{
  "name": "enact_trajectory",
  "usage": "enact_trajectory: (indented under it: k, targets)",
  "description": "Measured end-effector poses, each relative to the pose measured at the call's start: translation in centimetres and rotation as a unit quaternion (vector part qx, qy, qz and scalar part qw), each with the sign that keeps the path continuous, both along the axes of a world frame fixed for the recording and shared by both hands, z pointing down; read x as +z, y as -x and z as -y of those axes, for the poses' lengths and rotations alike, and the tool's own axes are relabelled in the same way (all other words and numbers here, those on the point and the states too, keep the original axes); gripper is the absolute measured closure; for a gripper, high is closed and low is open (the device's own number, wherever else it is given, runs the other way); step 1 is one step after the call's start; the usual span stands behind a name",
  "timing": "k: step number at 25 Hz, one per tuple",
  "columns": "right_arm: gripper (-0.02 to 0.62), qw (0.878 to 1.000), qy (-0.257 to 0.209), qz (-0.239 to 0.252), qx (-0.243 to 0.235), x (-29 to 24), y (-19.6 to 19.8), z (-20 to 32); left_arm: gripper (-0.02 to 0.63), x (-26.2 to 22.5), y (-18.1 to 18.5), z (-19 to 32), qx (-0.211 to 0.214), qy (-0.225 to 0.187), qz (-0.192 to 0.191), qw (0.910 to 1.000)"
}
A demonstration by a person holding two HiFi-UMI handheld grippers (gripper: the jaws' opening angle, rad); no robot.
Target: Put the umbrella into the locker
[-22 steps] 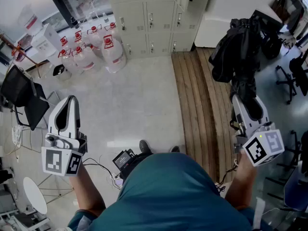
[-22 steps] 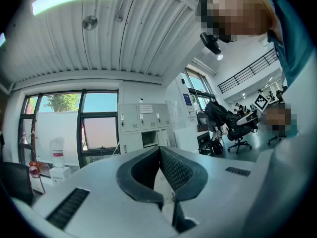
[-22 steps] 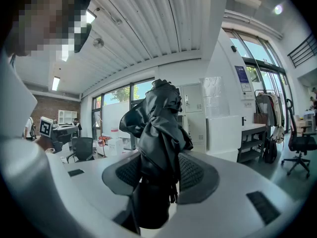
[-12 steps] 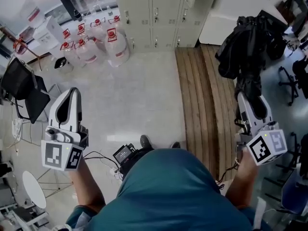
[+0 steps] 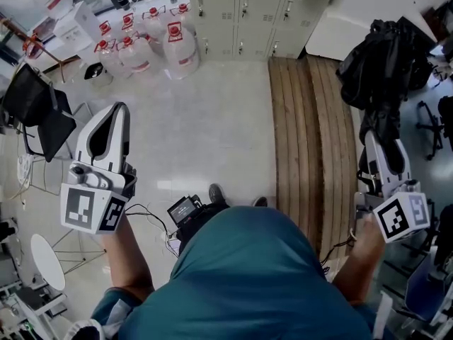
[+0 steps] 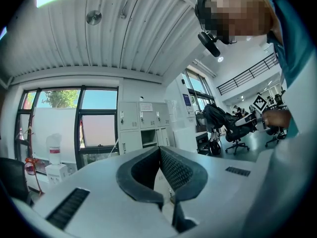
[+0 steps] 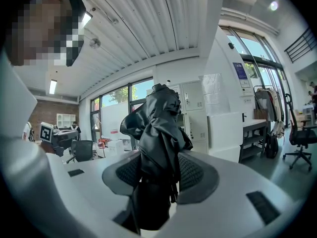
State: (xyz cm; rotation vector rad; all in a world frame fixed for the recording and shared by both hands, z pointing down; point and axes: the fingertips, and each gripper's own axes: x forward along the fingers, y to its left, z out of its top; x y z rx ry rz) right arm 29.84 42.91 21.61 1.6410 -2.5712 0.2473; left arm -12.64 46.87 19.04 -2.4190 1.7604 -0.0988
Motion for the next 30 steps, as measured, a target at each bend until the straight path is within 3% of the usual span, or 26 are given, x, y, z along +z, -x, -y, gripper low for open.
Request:
enact_trajectory:
  k: [3,12,17,24,30]
  targets:
    - [0.393,1.0,0.013,0.021,0.004,1.1,0.7,0.4,0.588,0.4,1.2,0.8,0.005,0.002,-0.003,1.0]
    - [0.393,1.0,0.015,0.017,0.018,1.3,6.2,2.1,0.588,1.9,6.7,3.4,0.023,0.005,-0.019,0.9995]
    - [0.393,0.999,0.021,0.022,0.018,0.6,9.8,6.8,0.588,2.2,9.8,8.5,0.032,0.009,-0.031,0.999]
    - [0.393,0.999,0.025,0.026,0.016,0.3,10.5,6.5,0.588,2.4,9.8,8.5,0.043,0.015,-0.036,0.9983]
    - [0.393,1.0,0.019,0.02,0.001,1.0,9.4,9.2,0.588,3.5,8.2,9.2,0.025,0.02,-0.028,0.9991]
